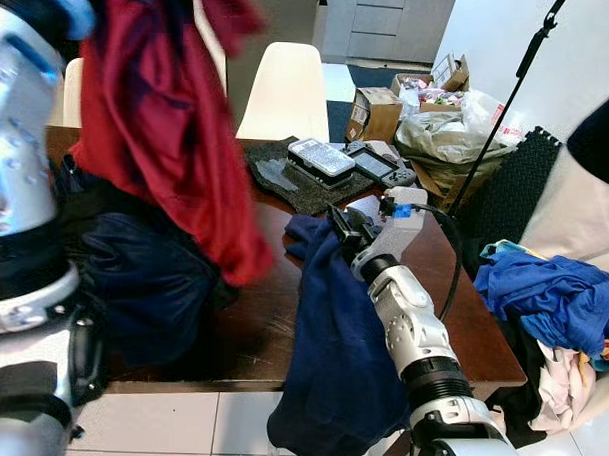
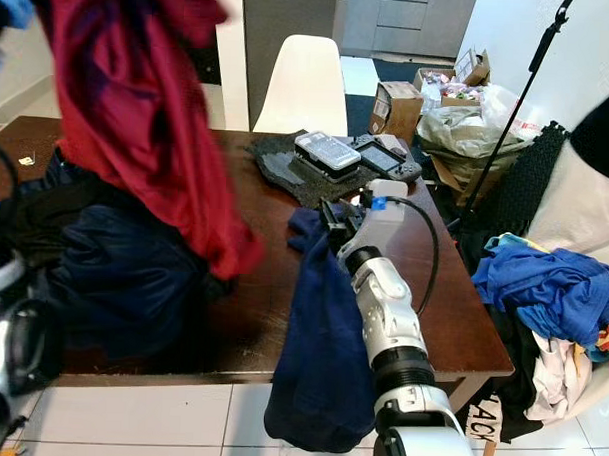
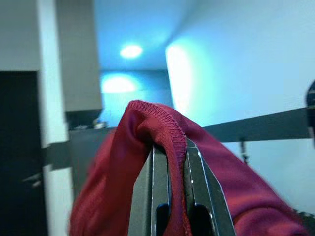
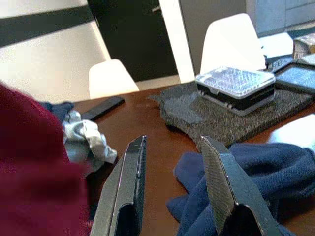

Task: Hang hanger

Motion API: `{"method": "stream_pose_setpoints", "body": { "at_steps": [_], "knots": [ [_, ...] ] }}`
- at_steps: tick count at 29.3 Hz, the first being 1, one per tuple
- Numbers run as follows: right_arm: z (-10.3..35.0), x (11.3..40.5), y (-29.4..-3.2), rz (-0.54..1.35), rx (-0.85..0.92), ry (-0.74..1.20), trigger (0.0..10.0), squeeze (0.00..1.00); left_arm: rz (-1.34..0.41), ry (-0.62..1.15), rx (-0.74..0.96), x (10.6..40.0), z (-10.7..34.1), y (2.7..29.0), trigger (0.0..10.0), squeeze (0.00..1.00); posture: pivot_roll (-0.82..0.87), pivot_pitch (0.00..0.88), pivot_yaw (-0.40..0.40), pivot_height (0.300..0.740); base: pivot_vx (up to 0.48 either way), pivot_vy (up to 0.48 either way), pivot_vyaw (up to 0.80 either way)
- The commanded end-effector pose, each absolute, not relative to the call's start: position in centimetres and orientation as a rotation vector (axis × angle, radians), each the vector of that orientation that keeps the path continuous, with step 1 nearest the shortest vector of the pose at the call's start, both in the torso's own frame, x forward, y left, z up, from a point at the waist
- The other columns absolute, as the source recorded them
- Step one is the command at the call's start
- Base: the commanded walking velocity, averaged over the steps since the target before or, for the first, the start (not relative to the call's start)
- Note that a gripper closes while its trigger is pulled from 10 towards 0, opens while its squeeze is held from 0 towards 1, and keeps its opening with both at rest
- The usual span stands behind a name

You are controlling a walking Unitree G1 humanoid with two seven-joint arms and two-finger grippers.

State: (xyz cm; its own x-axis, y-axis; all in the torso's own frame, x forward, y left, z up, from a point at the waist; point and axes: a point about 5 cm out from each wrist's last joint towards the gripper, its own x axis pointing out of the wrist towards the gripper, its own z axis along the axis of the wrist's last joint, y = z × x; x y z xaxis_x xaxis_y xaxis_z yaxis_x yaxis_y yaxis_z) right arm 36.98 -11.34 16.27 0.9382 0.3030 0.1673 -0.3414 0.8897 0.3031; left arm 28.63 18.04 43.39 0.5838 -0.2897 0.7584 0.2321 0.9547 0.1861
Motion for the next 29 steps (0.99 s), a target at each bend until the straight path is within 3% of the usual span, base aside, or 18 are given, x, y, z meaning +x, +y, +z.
{"method": "stream_pose_setpoints", "body": {
  "at_steps": [1, 6, 13, 29],
  "knots": [
    [16.5, 36.9, -11.7, 0.313, 0.350, -0.145, 10.0, 0.00, -0.332, -0.954, 0.077, 28.0, 43.7, 17.7, 0.0, 0.00, 0.12, 0.000, -0.048, 0.740, 0.000, 0.000, 0.00],
    [16.7, 37.0, -12.2, 0.287, 0.348, -0.152, 10.0, 0.00, -0.326, -1.007, 0.040, 27.7, 44.1, 17.8, 0.0, 0.00, 0.11, 0.000, -0.050, 0.740, 0.000, 0.000, -0.26],
    [17.3, 37.3, -13.1, 0.223, 0.361, -0.186, 10.0, 0.00, -0.422, -1.113, -0.019, 27.1, 44.7, 17.3, 0.0, 0.00, 0.11, 0.000, -0.045, 0.740, 0.000, 0.000, -0.80],
    [18.0, 37.3, -13.8, 0.173, 0.374, -0.236, 10.0, 0.00, -0.514, -1.163, -0.007, 26.6, 45.6, 16.2, 0.0, 0.00, 0.12, 0.000, -0.039, 0.740, 0.000, 0.000, -0.80]
  ]
}}
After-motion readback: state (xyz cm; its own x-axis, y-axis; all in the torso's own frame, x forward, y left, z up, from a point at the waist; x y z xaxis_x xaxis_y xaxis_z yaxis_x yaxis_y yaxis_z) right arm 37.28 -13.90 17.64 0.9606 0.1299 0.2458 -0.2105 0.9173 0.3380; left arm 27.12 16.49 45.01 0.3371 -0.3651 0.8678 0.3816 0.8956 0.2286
